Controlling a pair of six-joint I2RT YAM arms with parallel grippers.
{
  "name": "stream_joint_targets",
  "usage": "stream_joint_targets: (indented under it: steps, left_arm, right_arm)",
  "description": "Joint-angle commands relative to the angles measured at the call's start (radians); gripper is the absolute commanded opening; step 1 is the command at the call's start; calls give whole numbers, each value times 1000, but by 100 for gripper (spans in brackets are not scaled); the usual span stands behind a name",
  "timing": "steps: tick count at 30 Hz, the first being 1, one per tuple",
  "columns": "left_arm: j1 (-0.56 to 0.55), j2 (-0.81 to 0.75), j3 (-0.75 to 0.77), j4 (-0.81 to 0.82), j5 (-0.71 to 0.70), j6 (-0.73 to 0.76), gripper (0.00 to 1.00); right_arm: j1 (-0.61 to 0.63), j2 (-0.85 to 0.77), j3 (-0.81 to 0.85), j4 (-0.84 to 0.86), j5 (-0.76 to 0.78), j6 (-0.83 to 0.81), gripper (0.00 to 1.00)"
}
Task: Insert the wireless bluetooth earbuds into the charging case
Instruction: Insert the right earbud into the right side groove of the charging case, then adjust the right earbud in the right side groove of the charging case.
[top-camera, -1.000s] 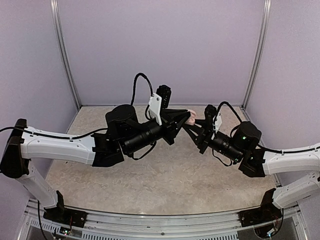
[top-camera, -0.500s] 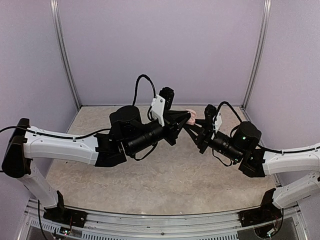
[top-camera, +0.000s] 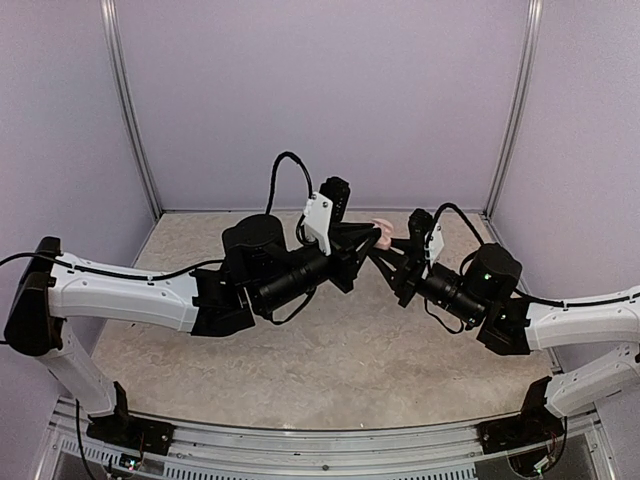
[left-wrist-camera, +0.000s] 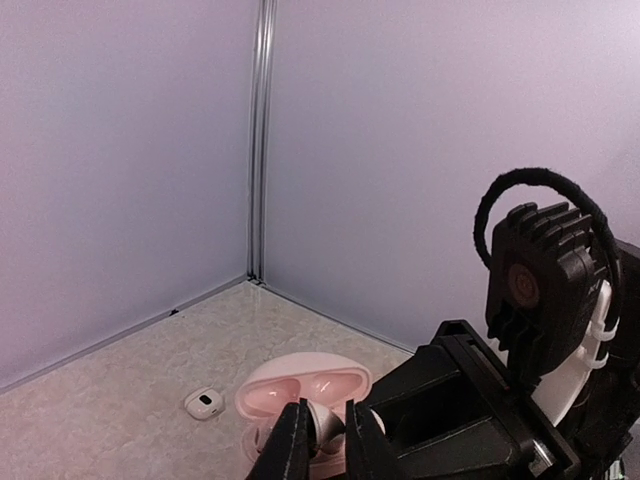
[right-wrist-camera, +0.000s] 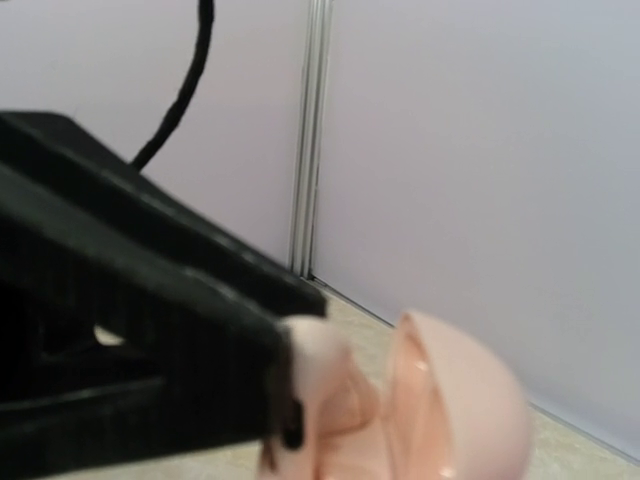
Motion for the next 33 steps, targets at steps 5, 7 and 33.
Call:
stream_joint_targets:
  steps: [5, 7, 33]
  left_arm:
    - [-3, 16, 19, -43, -52, -19, 25]
    - [-4, 10, 17, -44, -38, -20, 27]
    - [55, -244, -79, -305, 101, -77, 54]
  right_arm:
    - [8, -17, 12, 30, 22, 2, 0]
    - [9, -14, 9, 31, 24, 4, 0]
    - [1, -78, -24, -148, 20, -13, 0]
